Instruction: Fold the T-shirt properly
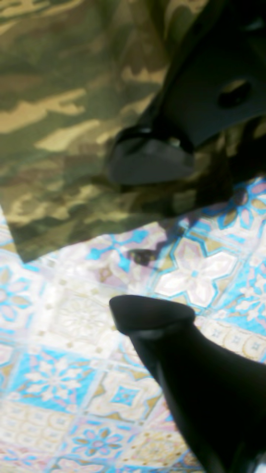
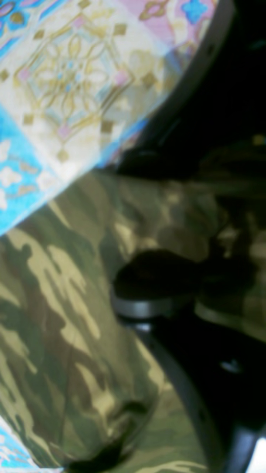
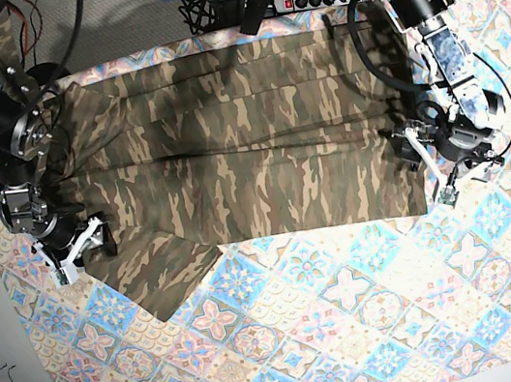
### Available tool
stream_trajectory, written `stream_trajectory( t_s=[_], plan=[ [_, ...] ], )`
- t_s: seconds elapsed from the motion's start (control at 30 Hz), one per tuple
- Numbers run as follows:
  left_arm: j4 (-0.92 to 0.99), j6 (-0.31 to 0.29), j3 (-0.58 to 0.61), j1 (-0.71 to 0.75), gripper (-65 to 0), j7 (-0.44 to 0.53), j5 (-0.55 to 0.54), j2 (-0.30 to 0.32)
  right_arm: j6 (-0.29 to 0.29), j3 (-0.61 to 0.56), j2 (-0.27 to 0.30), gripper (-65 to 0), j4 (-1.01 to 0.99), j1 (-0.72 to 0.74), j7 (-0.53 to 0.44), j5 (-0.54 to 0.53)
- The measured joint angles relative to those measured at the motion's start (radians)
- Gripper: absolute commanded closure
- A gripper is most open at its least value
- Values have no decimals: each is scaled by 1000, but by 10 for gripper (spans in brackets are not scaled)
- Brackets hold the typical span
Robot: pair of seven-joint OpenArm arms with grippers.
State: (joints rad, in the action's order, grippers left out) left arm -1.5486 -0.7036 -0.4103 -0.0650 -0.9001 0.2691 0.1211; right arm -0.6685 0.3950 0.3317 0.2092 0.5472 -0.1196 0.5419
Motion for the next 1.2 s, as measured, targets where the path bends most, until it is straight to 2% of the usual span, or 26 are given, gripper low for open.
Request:
stream_trajectory(
  t_s=[0.2,0.33,0.53,0.63,0.73,0.77,0.8,0.87,1.03,1.2],
  plan=[
    [274,0,0,-130,-459,33,-11,38,-4,0,-5,-388,0,-1,0,-3],
    [289,4,-5,-137,-459,128,0,45,-3,0,-5,-388,0,-1,-1,-4],
    [325,0,-3,-164,-459,187,-3,57,-4,0,-5,-388,0,-1,-1,-4],
    [482,6,0,-215,-459,259,1,93,-4,0,-4,-388,0,0,0,-4],
    [705,3,0,-266,-459,361,-8,133,-4,0,-5,-388,0,-1,-1,-4],
    [762,3,0,-277,-459,401,6,138,-5,0,-4,-388,0,-1,-1,-4],
    [826,5,-3,-298,-459,464,-26,148,-4,0,-5,-388,0,0,0,-3],
    [916,11,-5,-341,-459,518,-20,156,-4,0,-5,-388,0,-2,-2,-4],
    [1030,19,-5,-414,-459,536,-26,158,-7,0,-5,-388,0,-2,-2,-4],
    [1038,20,7,-417,-451,546,-25,117,-8,0,-5,-387,0,-1,-1,-3]
  ],
)
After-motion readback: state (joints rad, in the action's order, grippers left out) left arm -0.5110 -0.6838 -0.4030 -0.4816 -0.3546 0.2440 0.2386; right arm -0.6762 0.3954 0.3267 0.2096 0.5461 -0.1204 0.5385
